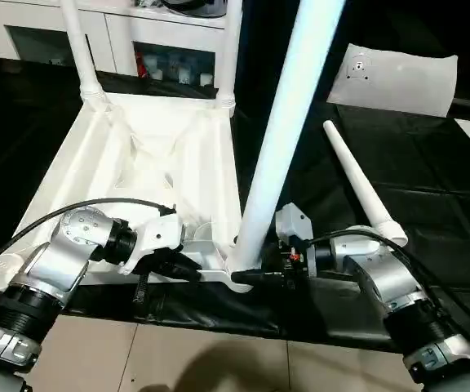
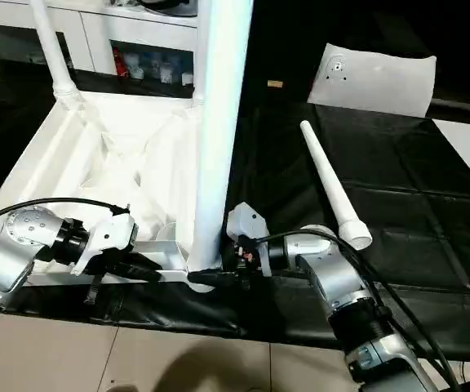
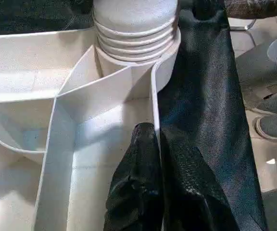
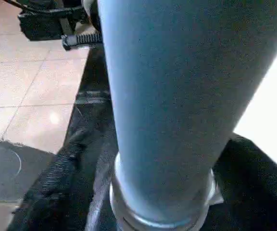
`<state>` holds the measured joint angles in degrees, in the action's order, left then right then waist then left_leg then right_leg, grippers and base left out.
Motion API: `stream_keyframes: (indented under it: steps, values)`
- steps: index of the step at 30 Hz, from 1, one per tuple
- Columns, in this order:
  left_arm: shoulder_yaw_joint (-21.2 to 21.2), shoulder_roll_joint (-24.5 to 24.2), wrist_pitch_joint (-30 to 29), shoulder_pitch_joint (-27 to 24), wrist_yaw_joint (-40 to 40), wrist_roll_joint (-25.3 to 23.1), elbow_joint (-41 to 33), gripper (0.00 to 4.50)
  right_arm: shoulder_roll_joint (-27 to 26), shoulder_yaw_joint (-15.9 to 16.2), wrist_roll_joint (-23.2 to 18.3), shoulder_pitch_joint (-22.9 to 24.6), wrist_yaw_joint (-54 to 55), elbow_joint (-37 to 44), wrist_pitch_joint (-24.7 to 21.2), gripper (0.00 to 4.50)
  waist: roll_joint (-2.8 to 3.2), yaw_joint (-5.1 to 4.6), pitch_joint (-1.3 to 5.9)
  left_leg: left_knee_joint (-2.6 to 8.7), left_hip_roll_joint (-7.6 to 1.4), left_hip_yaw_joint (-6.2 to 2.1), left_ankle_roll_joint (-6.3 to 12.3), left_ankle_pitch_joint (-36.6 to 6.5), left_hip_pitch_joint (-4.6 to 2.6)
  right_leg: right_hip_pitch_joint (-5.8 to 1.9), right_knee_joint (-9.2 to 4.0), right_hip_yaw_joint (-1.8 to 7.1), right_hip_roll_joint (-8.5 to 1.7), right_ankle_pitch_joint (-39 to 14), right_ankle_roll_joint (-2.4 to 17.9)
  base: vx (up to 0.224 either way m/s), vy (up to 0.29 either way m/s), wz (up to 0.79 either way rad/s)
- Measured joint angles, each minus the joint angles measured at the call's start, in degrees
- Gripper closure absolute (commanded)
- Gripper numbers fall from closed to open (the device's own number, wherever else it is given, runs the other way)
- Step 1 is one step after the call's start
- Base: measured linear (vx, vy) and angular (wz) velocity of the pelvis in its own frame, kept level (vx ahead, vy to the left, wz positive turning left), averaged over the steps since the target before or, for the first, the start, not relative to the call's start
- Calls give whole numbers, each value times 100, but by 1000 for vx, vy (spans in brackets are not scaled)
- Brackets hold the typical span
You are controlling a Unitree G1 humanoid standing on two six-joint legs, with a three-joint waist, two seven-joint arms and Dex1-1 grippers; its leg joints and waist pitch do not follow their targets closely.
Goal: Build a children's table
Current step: Rotate leg to tighten
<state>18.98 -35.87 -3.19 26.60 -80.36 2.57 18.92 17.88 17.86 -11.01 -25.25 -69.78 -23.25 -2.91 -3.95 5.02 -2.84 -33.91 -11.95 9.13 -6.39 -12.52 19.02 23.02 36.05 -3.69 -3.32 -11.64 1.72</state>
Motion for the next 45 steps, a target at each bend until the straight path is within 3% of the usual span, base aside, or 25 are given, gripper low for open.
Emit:
stream_keyframes:
  steps: [2,11,16,18,21,23,38,45]
  values:
    - [0,0,4,0,-1,1,0,450,-2,1,37,36,63,-13,8,45,2,-1,-1,0,0,0,0,0,0,0,0,0,0,0,0,0,0,0]
    - [1,3,14,1,-1,-1,4,450,-20,-3,151,39,253,-51,-4,45,3,1,-2,1,0,0,0,0,0,0,0,0,0,0,0,0,0,0]
    - [1,3,37,1,-1,-1,14,450,-19,-5,67,39,187,-50,-52,85,4,0,-3,1,0,0,0,0,0,0,0,0,0,0,0,0,0,0]
    - [6,3,38,1,-1,-1,14,450,-19,-7,15,41,174,-45,-68,124,4,0,-3,1,0,0,0,0,0,0,0,0,0,0,0,0,0,0]
    - [10,5,38,1,-4,0,14,450,-15,-31,0,53,156,-36,-90,129,5,1,-3,1,0,0,0,0,0,0,0,0,0,0,0,0,0,0]
    - [12,6,39,1,-7,0,14,450,-14,-46,-12,54,138,-36,-120,165,5,1,-3,1,0,0,0,0,0,1,0,0,0,0,0,0,0,0]
    - [14,8,16,-5,-41,22,8,450,-16,-64,-53,97,119,3,-182,182,10,8,-7,7,0,0,-1,-1,0,0,-4,0,0,-6,3,0,0,0]
    - [-192,220,-540,-188,463,38,-229,450,-324,-320,-48,396,793,172,-258,183,72,-4,-29,9,2,0,-4,1,-14,-12,-6,1,-1,3,18,0,0,0]
